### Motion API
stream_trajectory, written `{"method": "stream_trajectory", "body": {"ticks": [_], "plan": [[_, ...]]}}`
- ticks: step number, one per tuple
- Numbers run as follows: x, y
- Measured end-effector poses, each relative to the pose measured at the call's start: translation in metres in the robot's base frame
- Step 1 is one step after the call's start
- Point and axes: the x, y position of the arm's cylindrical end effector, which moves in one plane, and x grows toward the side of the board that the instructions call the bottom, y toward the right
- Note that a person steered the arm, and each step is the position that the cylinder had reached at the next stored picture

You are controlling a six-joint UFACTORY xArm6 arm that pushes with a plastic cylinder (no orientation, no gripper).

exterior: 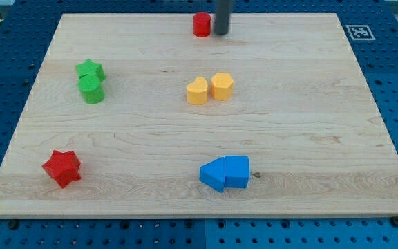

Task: Move the red circle to the top left side

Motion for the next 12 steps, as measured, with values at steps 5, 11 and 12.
{"method": "stream_trajectory", "body": {"ticks": [5,11,12], "plan": [[-0.027,-0.122],[0.007,-0.126],[0.001,-0.155]]}}
